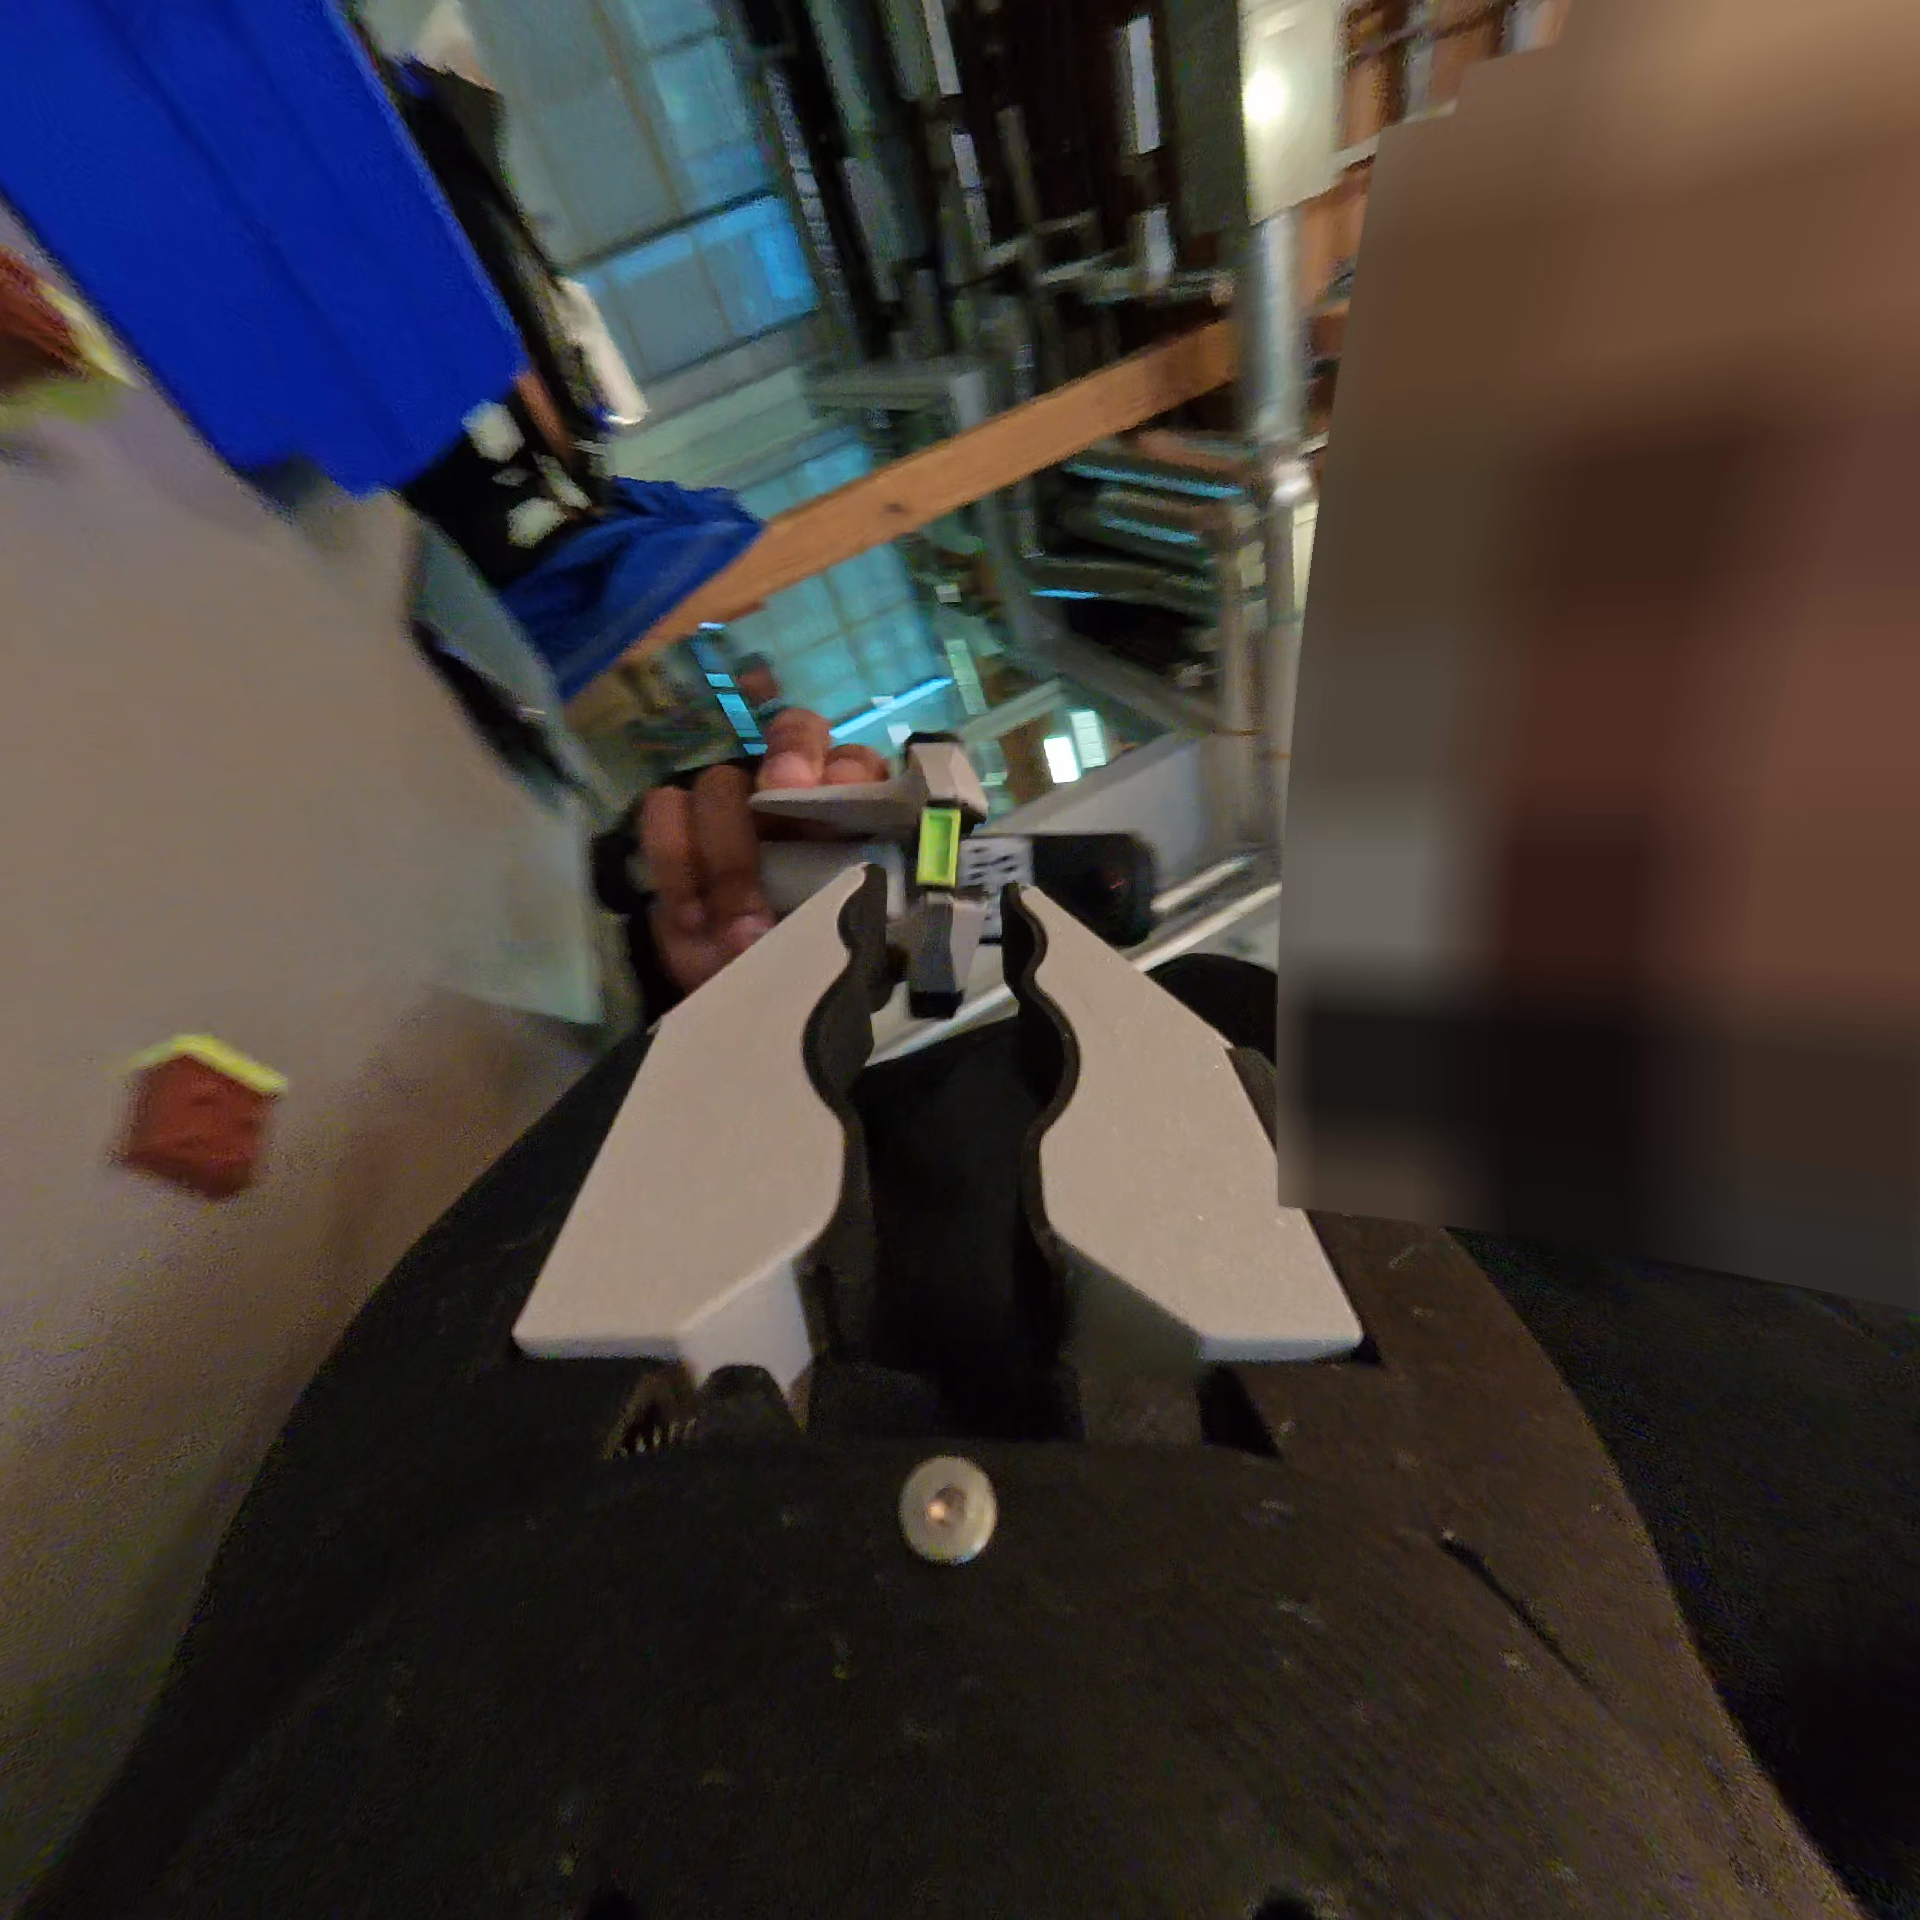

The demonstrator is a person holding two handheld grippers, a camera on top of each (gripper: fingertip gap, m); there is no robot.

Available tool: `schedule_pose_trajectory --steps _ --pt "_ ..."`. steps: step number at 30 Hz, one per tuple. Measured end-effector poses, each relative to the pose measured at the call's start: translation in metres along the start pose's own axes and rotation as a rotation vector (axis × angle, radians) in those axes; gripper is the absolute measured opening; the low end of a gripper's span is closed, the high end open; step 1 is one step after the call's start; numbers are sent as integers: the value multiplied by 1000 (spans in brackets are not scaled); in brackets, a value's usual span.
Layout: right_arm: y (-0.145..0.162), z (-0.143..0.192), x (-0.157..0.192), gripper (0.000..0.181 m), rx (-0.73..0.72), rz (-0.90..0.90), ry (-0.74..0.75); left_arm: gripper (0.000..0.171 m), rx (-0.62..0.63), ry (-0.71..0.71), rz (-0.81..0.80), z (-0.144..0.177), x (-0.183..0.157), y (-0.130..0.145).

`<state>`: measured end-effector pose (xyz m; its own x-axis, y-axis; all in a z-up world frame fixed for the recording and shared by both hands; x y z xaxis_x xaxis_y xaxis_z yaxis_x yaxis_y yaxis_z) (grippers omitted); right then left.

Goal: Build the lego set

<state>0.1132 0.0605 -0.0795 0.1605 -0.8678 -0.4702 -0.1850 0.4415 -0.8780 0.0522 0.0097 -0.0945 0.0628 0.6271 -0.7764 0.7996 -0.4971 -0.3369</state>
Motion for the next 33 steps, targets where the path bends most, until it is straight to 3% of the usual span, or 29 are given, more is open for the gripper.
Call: schedule_pose_trajectory --steps 6,9,18,33 --pt "69 10 -2 14 576 -150 -241 28 326 -588 -430 25 27 -2" --pt "86 17 2 14 731 -151 -311 33 445 -737 -498 31 42 3" --pt "101 16 11 14 918 -119 -461 33 653 -958 -560 41 73 22" --pt "104 24 4 20 950 -154 -443 33 648 -954 -525 42 75 21"
Point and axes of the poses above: each gripper's, where its closed fingertips meet, z back along the fingers, y out of its underside, x = y × z across the jaws, the point moved 4 cm from there along z, back along the fingers, and after that the axes turned 13 degrees about y, right-handed, at the moved point
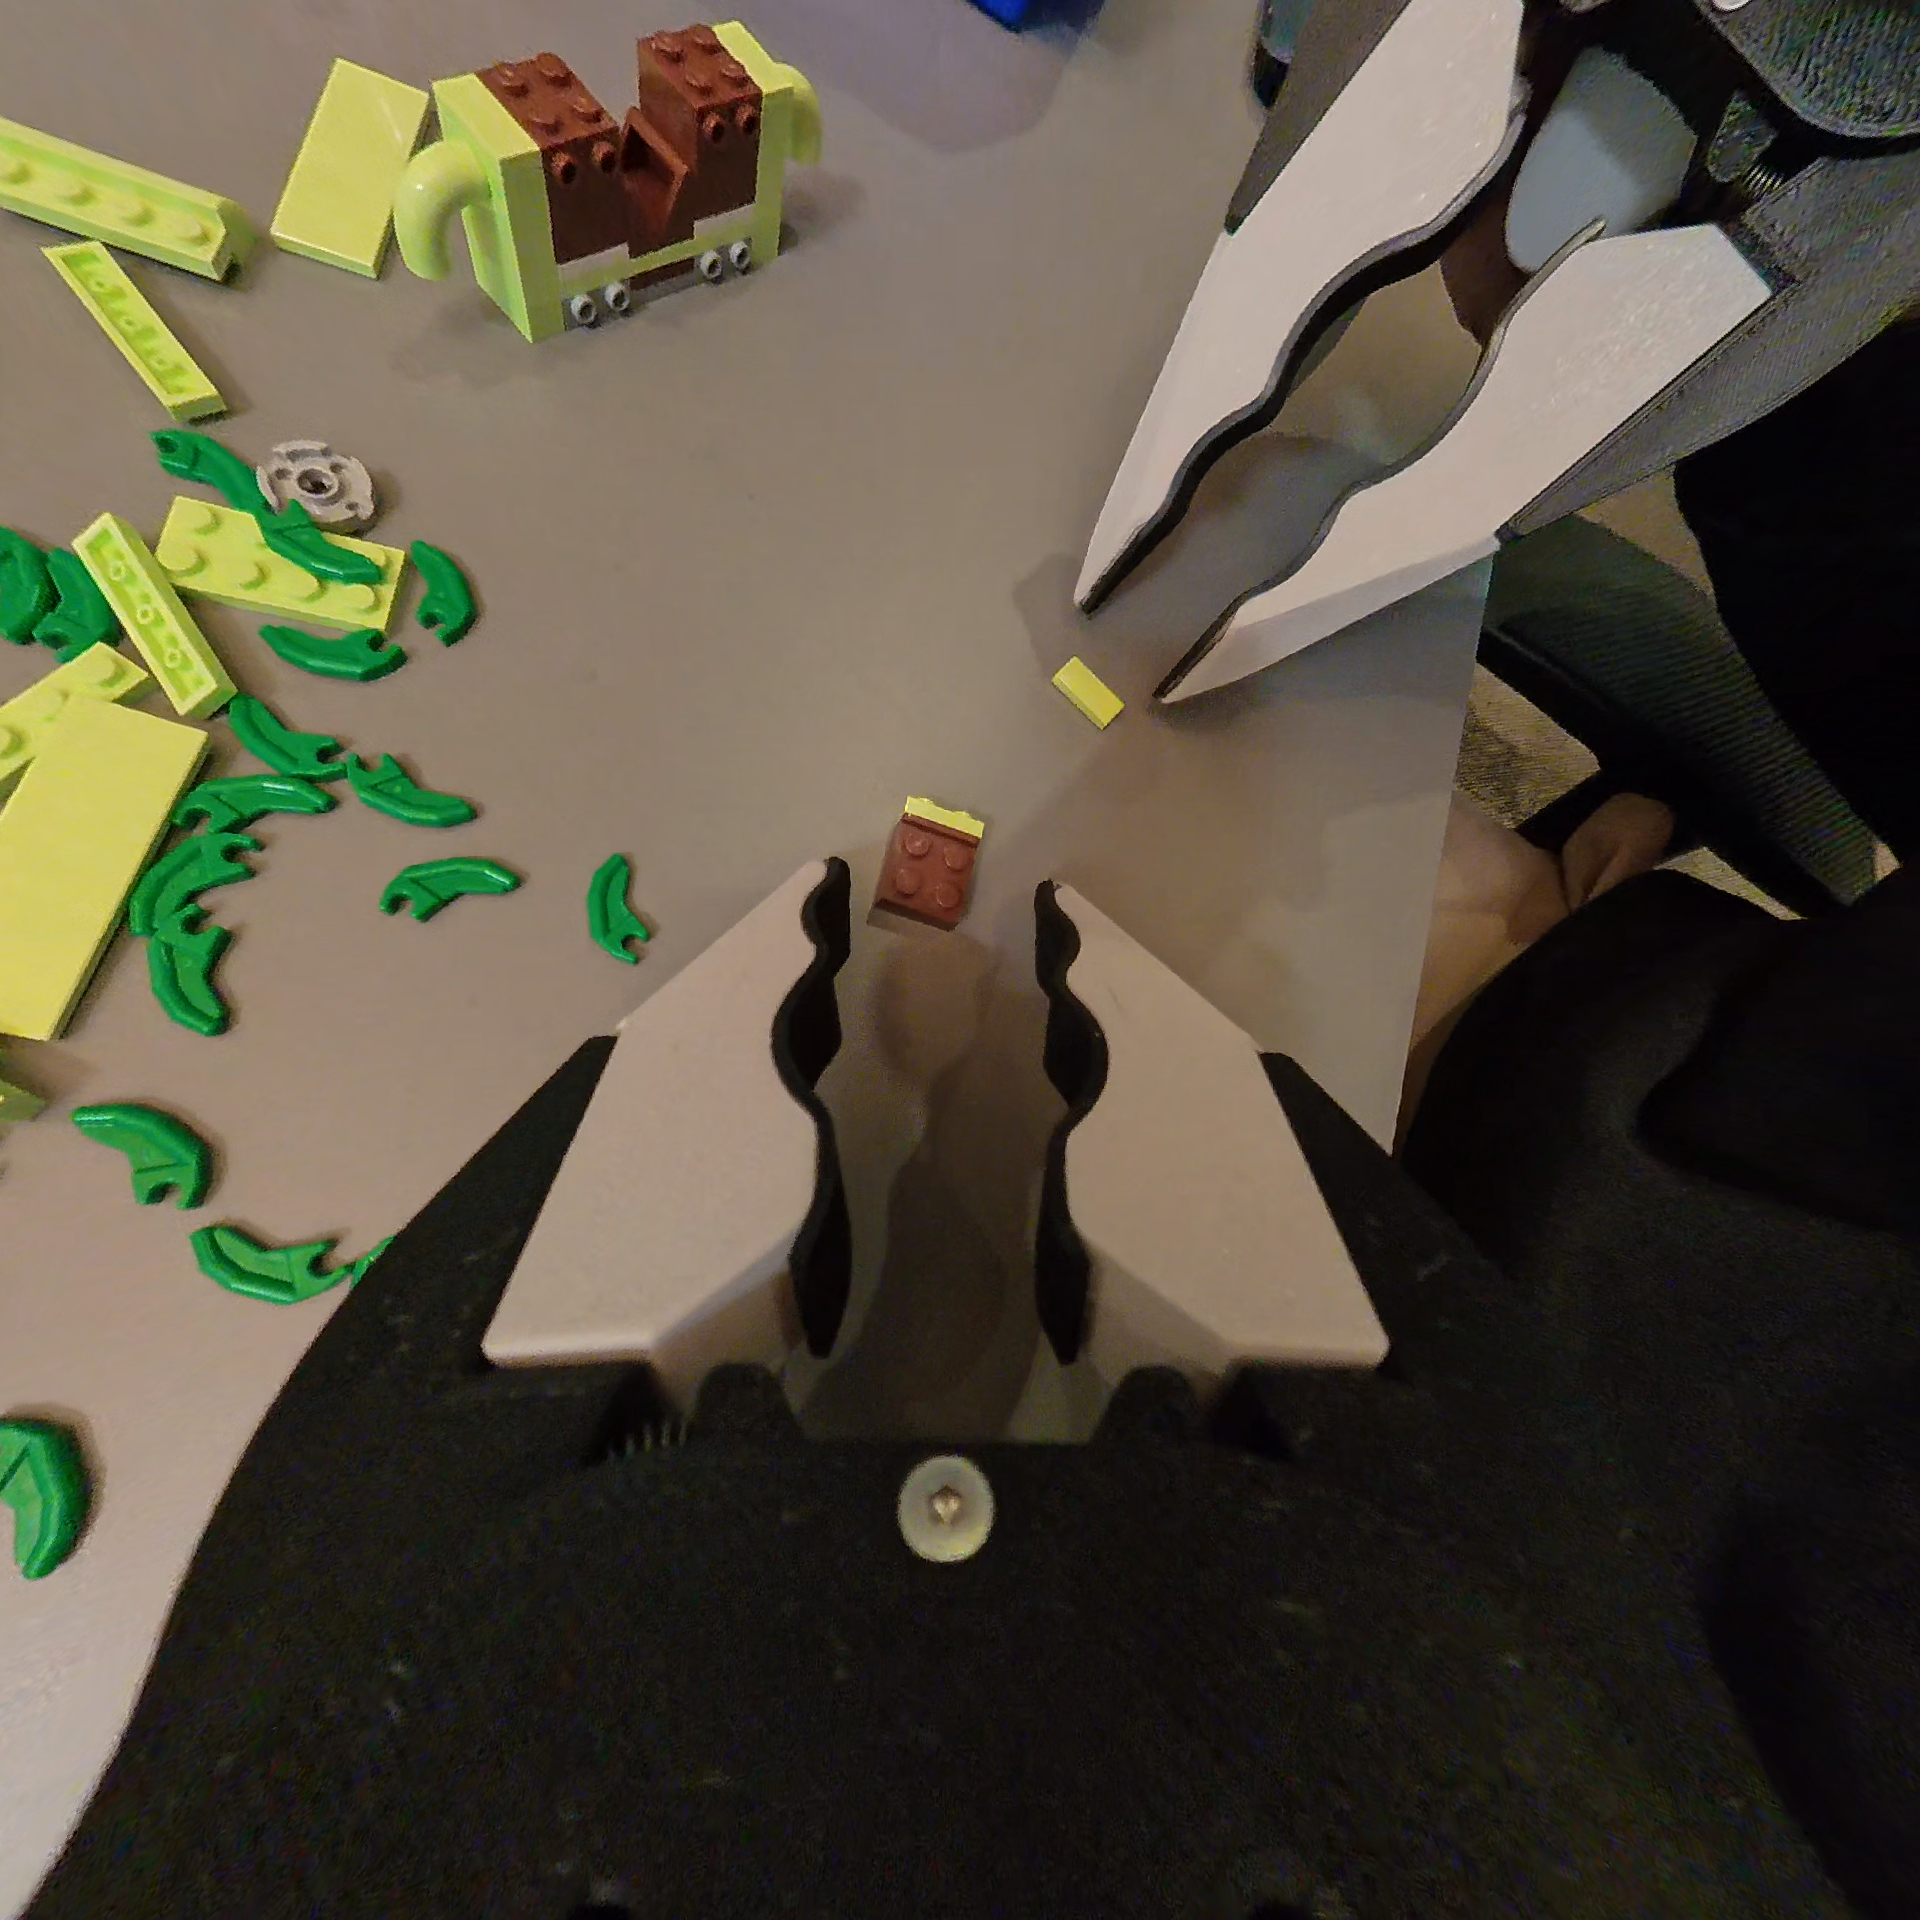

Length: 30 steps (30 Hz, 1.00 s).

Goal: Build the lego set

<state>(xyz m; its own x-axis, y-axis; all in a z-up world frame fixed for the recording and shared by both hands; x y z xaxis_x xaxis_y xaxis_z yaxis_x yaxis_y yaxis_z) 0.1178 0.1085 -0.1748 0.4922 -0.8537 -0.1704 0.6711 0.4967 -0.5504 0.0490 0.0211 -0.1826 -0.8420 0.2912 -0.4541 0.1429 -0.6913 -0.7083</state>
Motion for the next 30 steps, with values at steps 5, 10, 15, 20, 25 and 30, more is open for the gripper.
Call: schedule_pose_trajectory --steps 5,10,15,20,25,30 --pt "-4 -3 0 21 29 -2 -6 32 -5 6 9 0 0 0" --pt "-9 -6 3 22 43 15 -27 32 1 2 1 0 0 0" --pt "-9 -9 3 17 78 38 -21 32 -2 9 6 0 0 0" --pt "-8 -10 2 13 94 53 -20 32 -1 11 6 0 0 0" --pt "-9 -11 2 13 107 73 -22 32 -2 18 8 0 0 0" --pt "-17 -9 -1 13 -11 11 -4 33 1 22 3 -1 -1 -1"
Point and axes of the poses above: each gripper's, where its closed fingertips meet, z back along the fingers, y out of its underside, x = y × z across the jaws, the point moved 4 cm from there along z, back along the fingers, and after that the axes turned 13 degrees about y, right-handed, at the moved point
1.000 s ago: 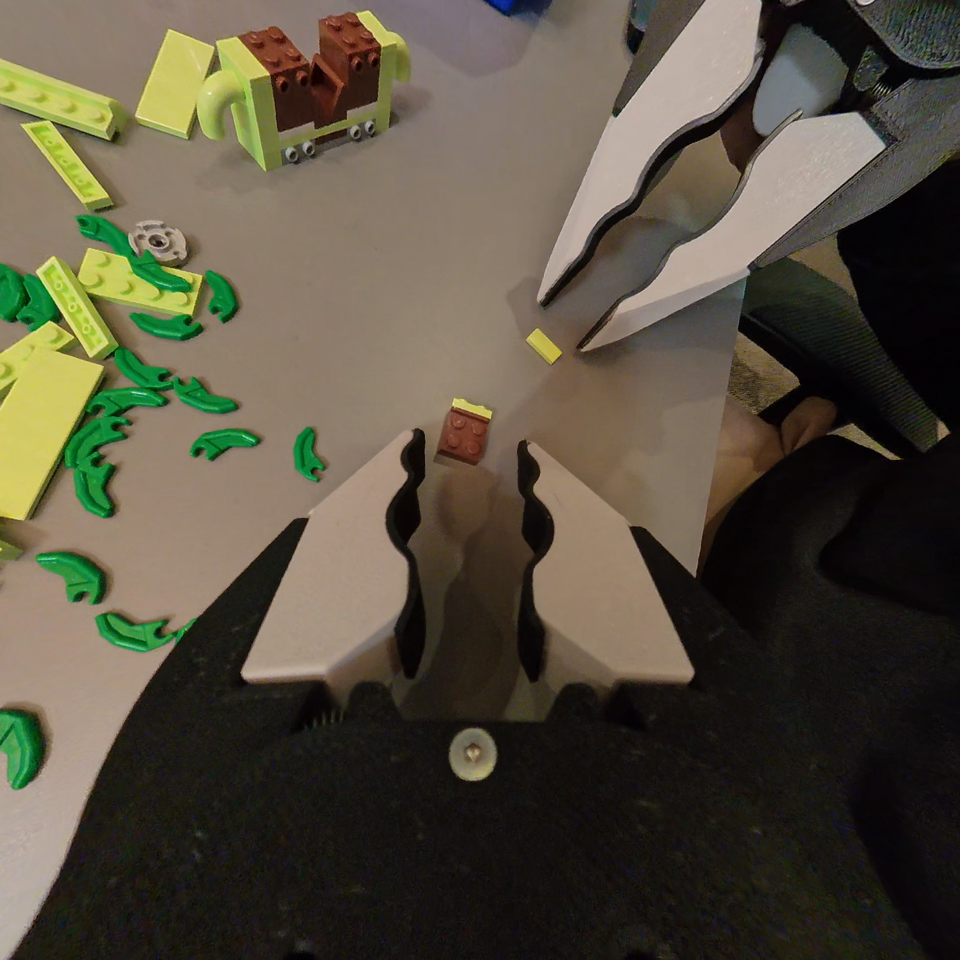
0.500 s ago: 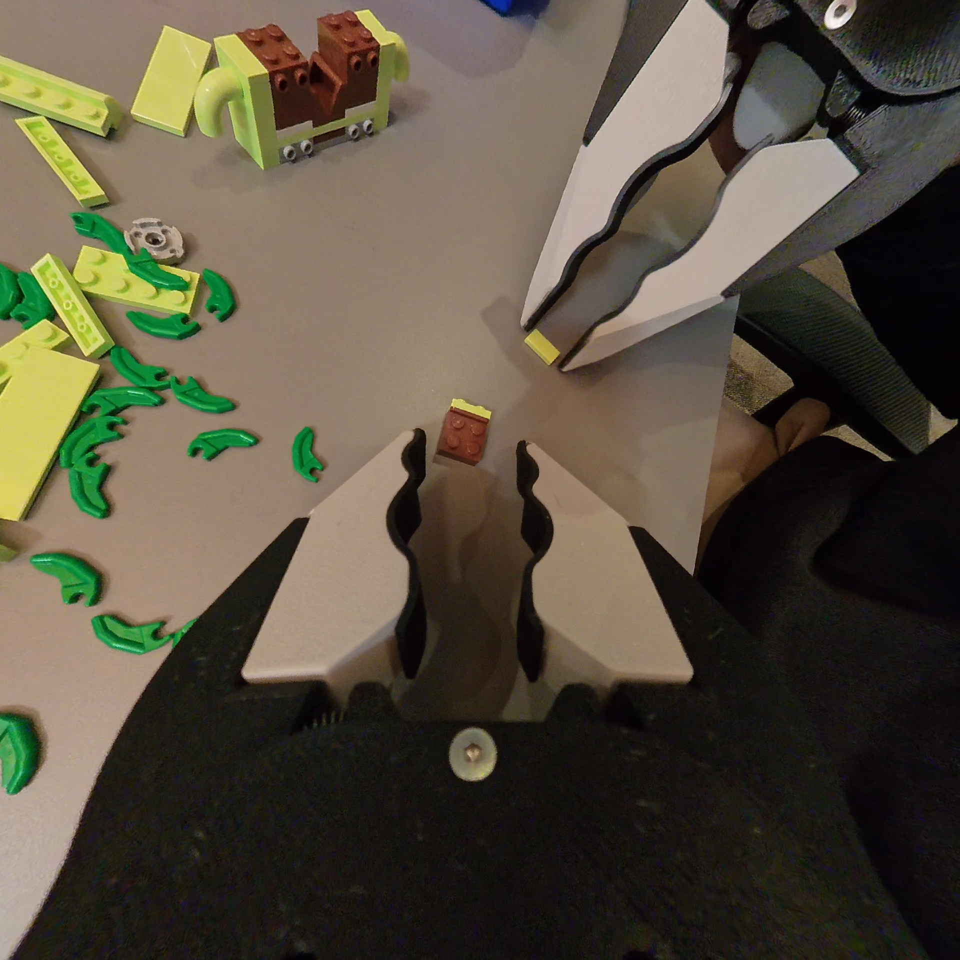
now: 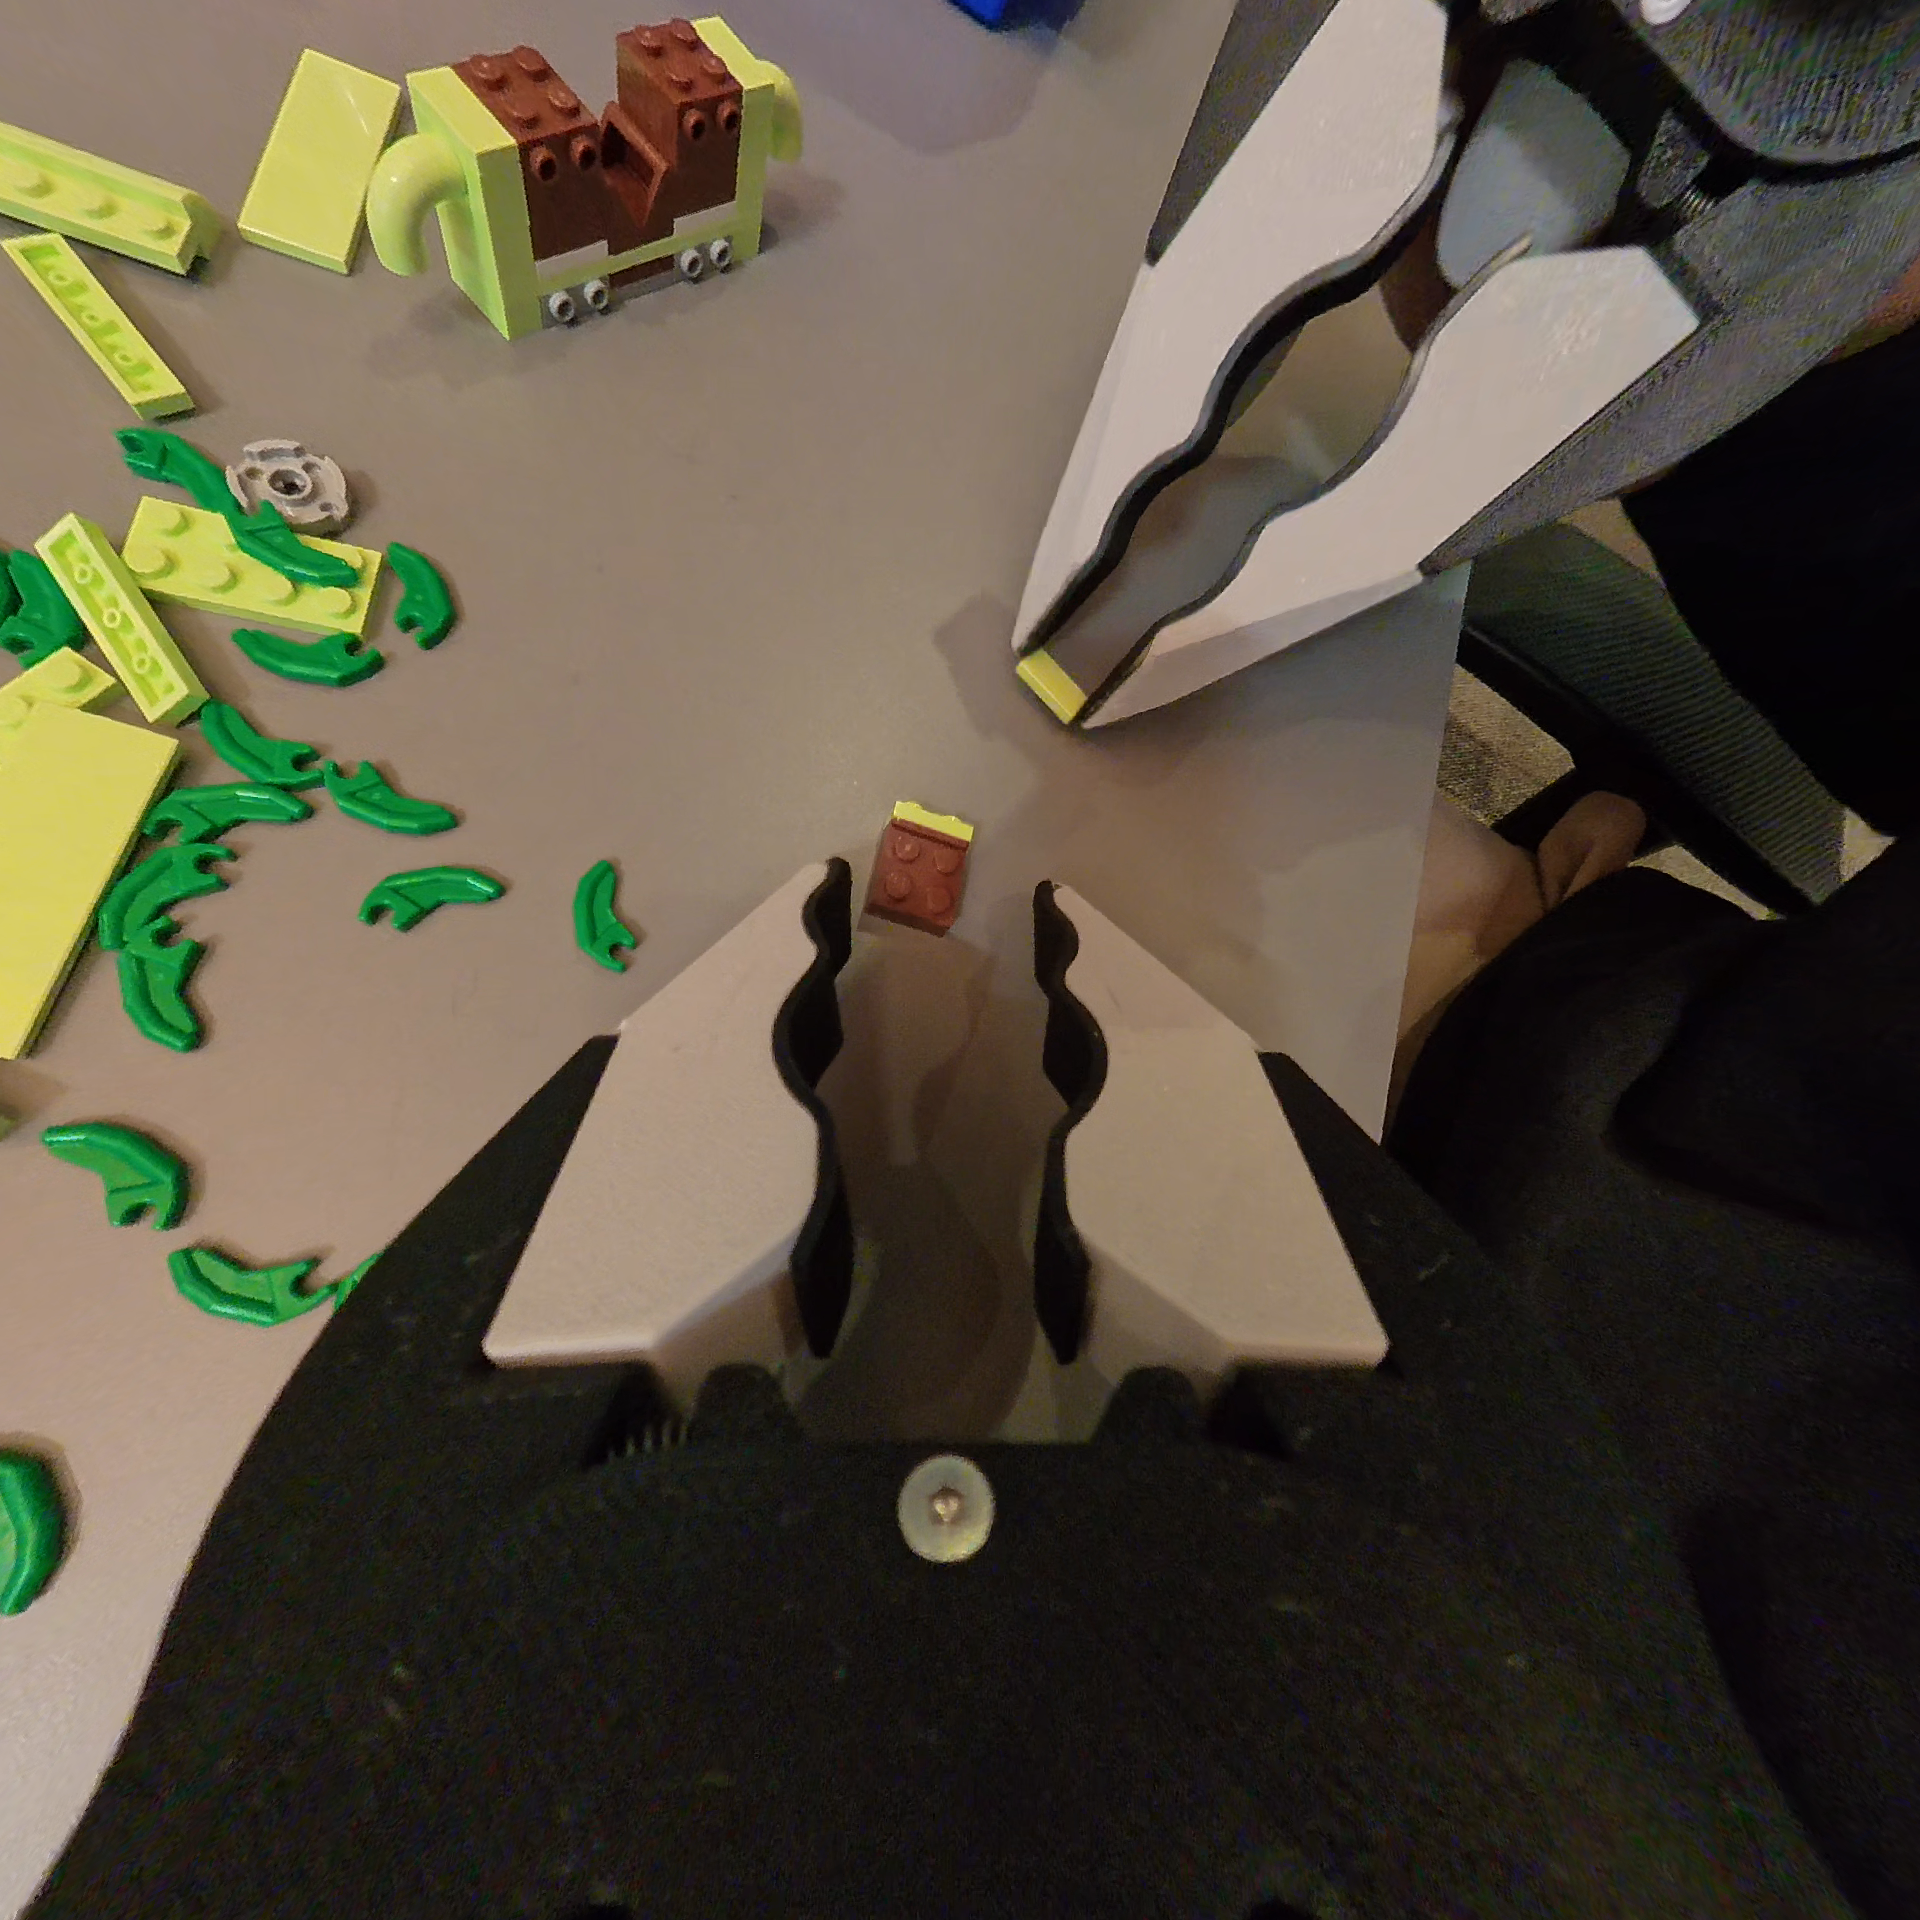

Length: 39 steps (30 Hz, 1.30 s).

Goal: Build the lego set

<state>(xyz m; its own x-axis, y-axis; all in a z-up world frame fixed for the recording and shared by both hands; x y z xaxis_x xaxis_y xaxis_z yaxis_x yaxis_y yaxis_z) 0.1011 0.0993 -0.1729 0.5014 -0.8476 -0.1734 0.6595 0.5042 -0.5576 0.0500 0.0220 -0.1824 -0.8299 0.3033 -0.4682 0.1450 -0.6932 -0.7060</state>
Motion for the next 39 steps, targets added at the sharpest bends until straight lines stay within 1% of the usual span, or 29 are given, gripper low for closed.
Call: schedule_pose_trajectory --steps 3,4,5,6,9,11,13,15,16,20,24,28,34,39 --pt "-8 6 -4 13 -124 -69 4 31 8 -10 -12 -3 1 -2" --pt "-11 8 -4 13 -167 -84 -1 27 13 -18 -15 -4 1 -2" --pt "-14 10 -4 13 -209 -91 -10 18 23 -18 -17 -5 2 -2" --pt "-15 10 -4 13 -245 -95 -17 13 34 -12 -19 -6 1 -1" --pt "-17 11 -2 13 -330 -103 -61 13 32 16 -35 -6 -2 -2" --pt "-20 16 1 13 -403 -122 -119 13 -27 55 -73 -2 -9 -7" --pt "-25 24 4 13 -494 -153 -187 13 -137 171 -119 5 -23 -17" --pt "-28 31 7 13 -568 -180 -251 12 -231 252 -111 12 -29 -23" --pt "-28 33 7 13 -588 -191 -271 12 -266 314 -108 15 -34 -25" --pt "-26 41 8 13 -643 -231 -335 12 -365 425 -108 25 -42 -30" --pt "-28 47 11 13 -708 -278 -416 12 -376 481 -91 24 -45 -31" --pt "-31 48 13 13 -730 -324 -487 12 -396 503 -80 25 -47 -32" --pt "-35 49 13 13 -749 -348 -517 11 -416 546 -70 29 -49 -32" --pt "-35 48 13 13 -740 -369 -525 11 -419 526 -73 29 -49 -32"
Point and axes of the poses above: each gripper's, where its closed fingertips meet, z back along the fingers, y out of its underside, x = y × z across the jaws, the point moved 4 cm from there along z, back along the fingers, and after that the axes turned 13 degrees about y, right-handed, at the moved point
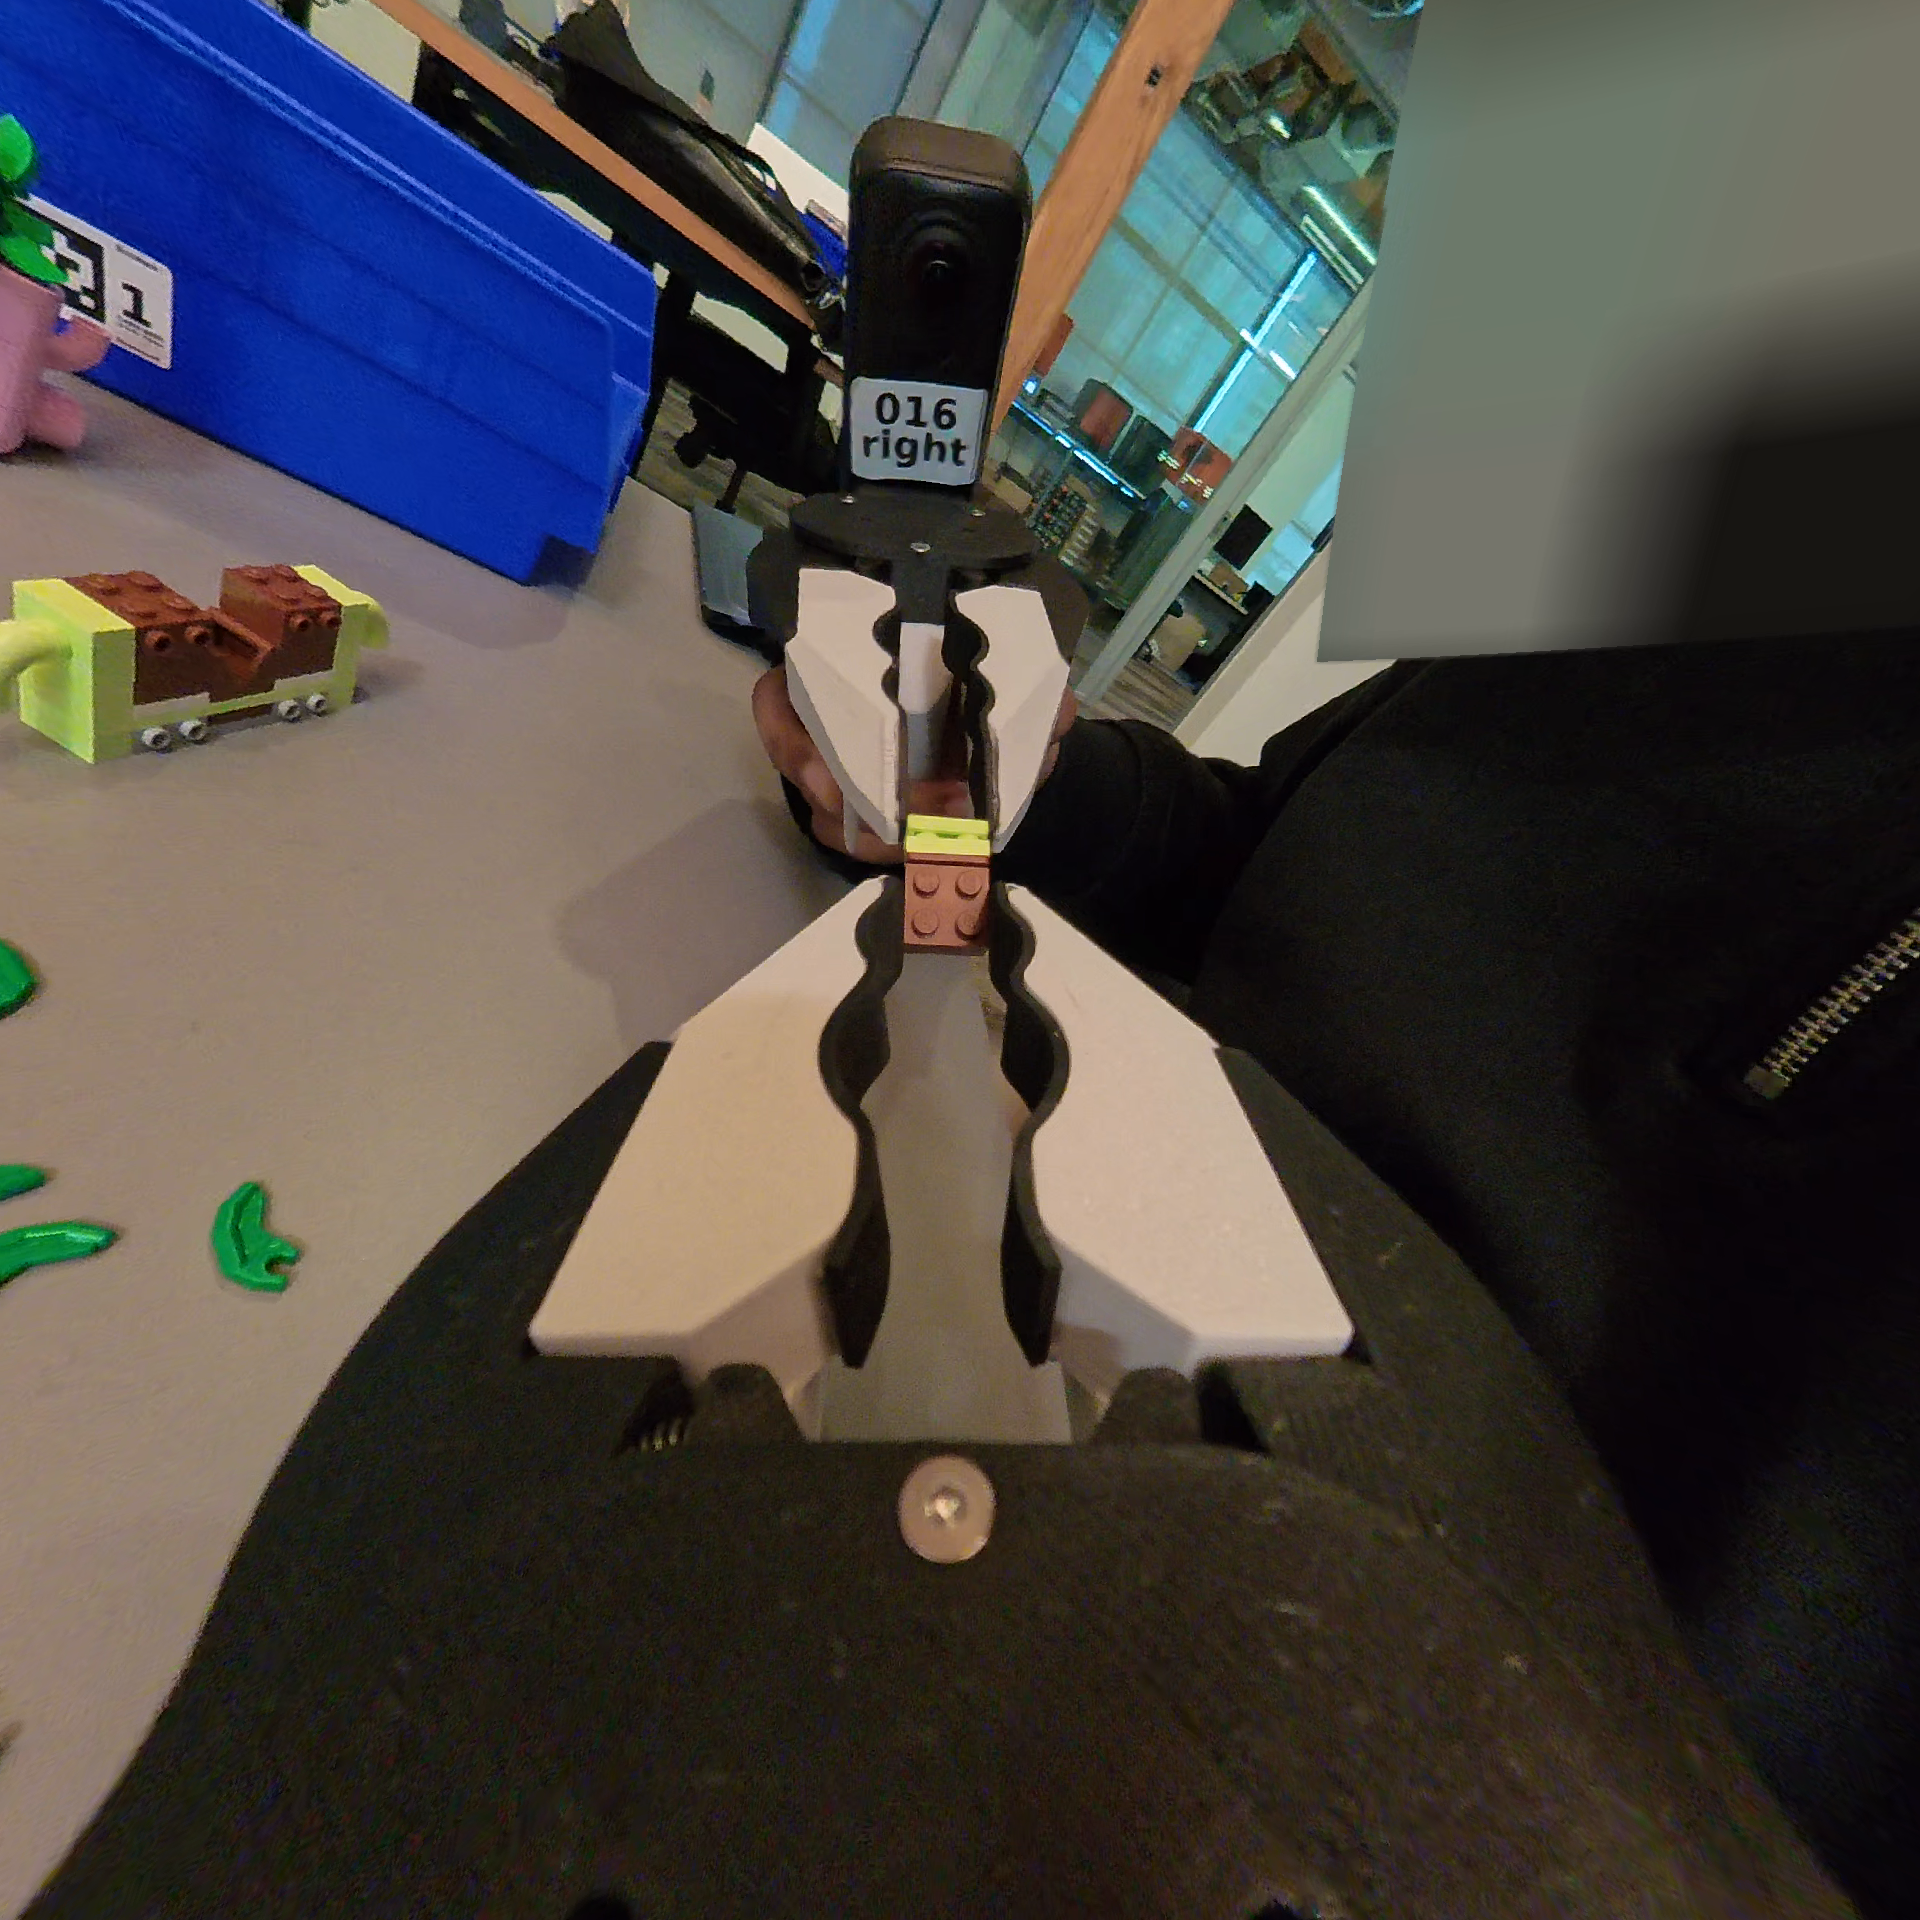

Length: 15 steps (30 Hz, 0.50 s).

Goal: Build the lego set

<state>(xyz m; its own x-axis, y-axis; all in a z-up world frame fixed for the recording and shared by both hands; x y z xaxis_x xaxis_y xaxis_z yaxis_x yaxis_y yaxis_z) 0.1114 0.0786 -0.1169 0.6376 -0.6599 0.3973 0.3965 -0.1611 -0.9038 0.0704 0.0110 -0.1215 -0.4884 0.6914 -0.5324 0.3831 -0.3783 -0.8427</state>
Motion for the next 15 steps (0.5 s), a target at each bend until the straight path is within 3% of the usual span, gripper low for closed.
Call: schedule_pose_trajectory --steps 5,9,15 --pt "7 1 -2 13 82 12 24 11 49 -25 16 -1 4 6" --pt "19 4 -4 13 175 32 24 11 179 -84 -24 -8 7 16" --pt "19 5 -1 13 179 26 -4 11 185 -56 -8 -11 5 18"
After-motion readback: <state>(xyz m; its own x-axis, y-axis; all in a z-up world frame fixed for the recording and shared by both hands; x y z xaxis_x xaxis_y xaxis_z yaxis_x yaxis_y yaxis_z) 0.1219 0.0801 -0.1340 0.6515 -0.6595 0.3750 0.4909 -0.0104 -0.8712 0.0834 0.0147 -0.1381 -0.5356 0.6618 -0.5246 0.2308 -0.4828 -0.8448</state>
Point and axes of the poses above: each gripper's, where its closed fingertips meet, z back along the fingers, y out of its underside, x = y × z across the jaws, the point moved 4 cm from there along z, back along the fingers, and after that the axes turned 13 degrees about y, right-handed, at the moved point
